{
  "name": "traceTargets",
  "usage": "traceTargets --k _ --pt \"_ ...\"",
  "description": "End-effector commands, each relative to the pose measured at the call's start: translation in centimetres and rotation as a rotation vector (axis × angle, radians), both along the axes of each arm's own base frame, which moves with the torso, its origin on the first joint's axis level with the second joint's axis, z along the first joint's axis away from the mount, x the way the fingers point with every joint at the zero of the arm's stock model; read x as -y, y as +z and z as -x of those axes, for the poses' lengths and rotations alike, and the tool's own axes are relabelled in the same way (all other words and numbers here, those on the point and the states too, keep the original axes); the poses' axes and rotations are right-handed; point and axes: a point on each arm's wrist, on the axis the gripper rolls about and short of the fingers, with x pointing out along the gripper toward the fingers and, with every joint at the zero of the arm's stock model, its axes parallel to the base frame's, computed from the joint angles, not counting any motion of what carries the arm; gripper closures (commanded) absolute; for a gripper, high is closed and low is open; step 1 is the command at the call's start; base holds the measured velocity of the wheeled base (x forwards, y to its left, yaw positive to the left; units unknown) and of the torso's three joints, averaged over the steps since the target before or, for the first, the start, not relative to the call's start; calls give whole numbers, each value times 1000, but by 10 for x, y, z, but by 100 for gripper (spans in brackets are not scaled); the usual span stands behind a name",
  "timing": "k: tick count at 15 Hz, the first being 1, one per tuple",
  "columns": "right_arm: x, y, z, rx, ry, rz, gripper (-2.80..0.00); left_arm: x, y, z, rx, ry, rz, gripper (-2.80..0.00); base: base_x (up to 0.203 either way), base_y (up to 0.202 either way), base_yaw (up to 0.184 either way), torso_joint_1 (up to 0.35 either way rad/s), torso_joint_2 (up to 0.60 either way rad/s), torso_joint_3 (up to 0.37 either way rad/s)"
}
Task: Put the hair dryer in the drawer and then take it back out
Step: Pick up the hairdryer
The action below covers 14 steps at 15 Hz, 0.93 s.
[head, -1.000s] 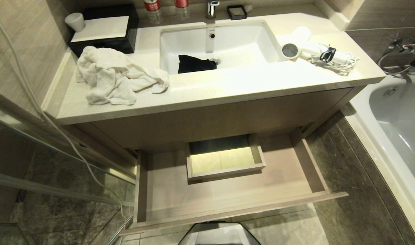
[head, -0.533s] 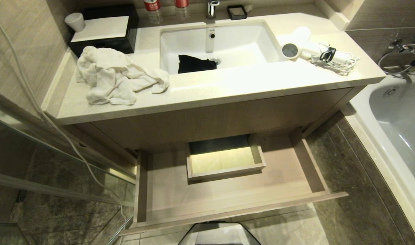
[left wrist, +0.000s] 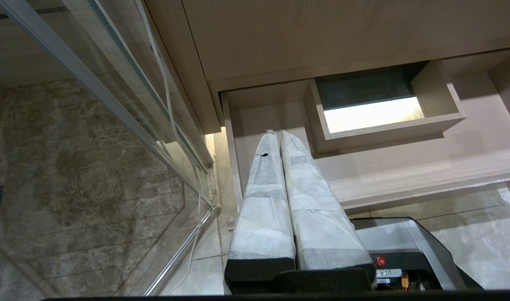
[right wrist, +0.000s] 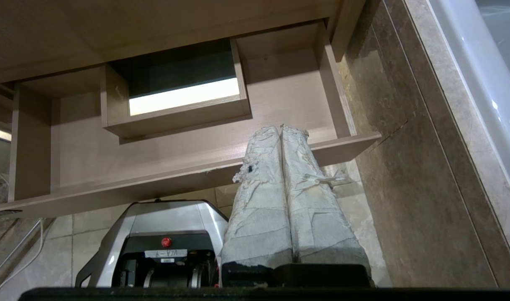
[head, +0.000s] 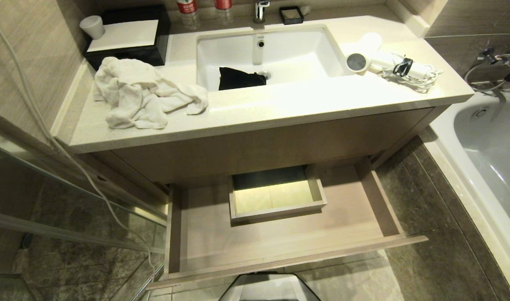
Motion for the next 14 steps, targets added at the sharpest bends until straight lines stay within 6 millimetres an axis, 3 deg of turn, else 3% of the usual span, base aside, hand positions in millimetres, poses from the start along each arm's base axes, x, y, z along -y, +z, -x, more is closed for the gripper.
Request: traceTargets --k 1,14 --pt "0 0 0 0 0 0 0 0 0 0 -1 0 0 0 0 0 0 0 0 0" --pt "0 0 0 0 0 0 0 0 0 0 -1 0 0 0 0 0 0 0 0 0"
